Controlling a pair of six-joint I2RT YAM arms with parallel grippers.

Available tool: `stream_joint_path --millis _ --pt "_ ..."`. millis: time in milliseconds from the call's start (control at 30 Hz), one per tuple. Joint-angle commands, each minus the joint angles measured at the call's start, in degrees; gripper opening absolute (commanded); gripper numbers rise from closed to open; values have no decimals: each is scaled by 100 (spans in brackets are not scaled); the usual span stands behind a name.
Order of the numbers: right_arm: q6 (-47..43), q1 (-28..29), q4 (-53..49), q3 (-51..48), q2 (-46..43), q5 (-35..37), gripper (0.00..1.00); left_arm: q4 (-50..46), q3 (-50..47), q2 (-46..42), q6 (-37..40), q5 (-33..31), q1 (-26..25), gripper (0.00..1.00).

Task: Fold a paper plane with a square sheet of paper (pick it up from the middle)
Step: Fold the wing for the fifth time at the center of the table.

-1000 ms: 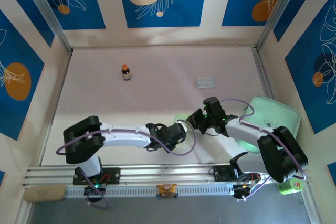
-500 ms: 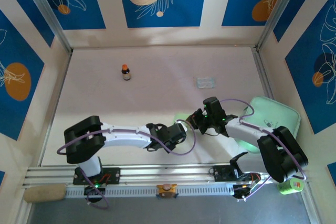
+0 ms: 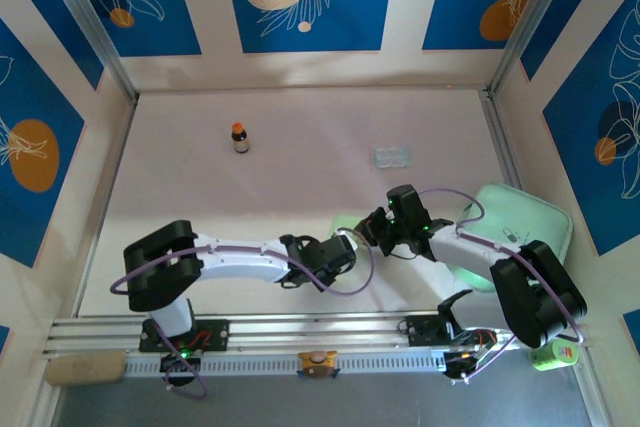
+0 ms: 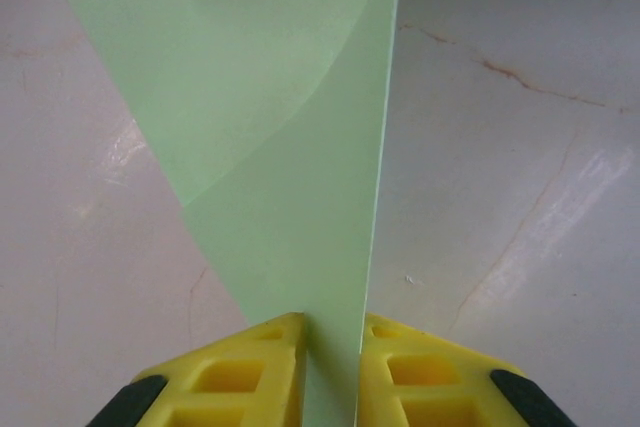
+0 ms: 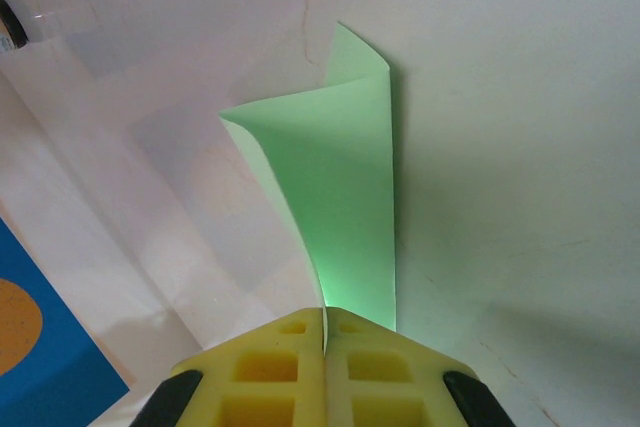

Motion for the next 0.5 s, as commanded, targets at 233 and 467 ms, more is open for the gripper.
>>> stream_joint_path --millis 233,467 --pt "47 -34 -15 -89 -54 -41 0 -164 109 46 -114 -139 -57 19" --pt "45 -35 -10 -89 -93 -40 0 -215 127 90 -144 -153 -59 18"
